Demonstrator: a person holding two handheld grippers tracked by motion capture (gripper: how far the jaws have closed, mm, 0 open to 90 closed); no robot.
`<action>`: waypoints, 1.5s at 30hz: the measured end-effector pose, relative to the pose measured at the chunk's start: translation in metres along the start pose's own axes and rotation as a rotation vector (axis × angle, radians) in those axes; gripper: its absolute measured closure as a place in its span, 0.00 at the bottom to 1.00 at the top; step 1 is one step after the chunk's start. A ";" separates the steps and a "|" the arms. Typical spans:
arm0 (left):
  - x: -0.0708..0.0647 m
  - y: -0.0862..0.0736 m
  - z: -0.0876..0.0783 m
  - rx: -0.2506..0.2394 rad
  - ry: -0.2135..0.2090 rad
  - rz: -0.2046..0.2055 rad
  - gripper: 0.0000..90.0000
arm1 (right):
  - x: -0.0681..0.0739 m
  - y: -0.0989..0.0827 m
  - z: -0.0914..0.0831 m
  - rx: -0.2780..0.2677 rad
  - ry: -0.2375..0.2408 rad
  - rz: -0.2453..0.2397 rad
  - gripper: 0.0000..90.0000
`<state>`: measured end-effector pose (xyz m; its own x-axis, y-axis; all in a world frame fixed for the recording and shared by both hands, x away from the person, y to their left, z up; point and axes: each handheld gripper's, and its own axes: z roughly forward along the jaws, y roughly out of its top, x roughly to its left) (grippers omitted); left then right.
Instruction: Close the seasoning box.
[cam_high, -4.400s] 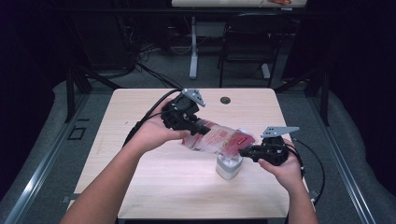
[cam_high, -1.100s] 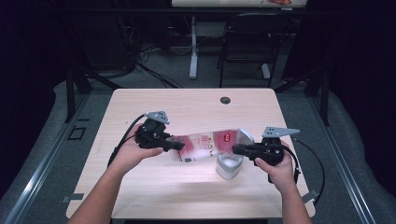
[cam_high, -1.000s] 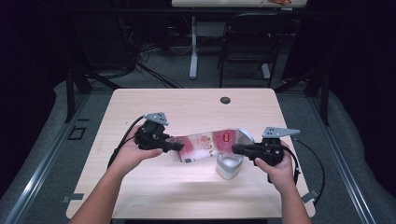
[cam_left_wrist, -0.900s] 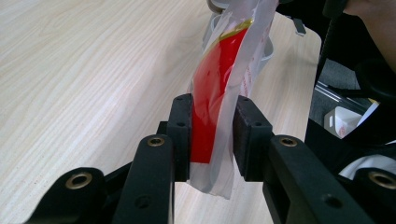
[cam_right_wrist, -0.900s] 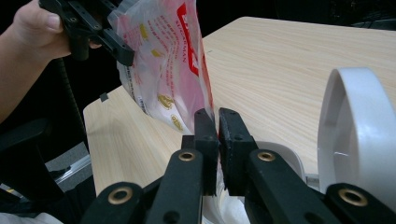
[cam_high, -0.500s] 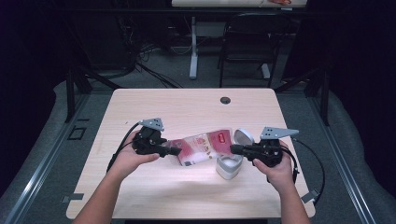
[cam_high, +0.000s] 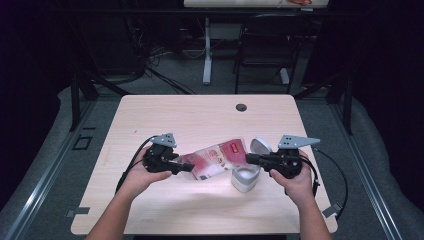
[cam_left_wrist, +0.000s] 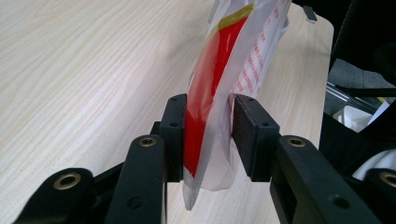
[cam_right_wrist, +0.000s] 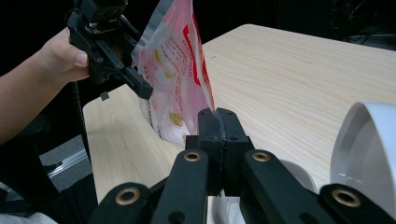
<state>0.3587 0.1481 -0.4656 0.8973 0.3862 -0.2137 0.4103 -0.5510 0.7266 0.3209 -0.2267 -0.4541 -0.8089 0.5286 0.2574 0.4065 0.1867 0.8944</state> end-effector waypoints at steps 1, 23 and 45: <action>0.000 -0.001 0.000 -0.005 0.001 -0.002 0.74 | 0.000 0.000 0.001 0.003 0.004 0.001 1.00; 0.010 -0.025 -0.007 -0.032 0.014 -0.027 0.72 | 0.019 0.023 0.020 0.082 -0.003 -0.060 1.00; 0.026 -0.051 -0.009 -0.027 0.089 -0.050 0.56 | 0.037 0.052 0.057 0.199 0.017 -0.153 1.00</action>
<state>0.3601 0.1930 -0.5023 0.8574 0.4773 -0.1925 0.4484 -0.5094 0.7344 0.3362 -0.1502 -0.4184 -0.8738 0.4681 0.1320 0.3530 0.4237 0.8342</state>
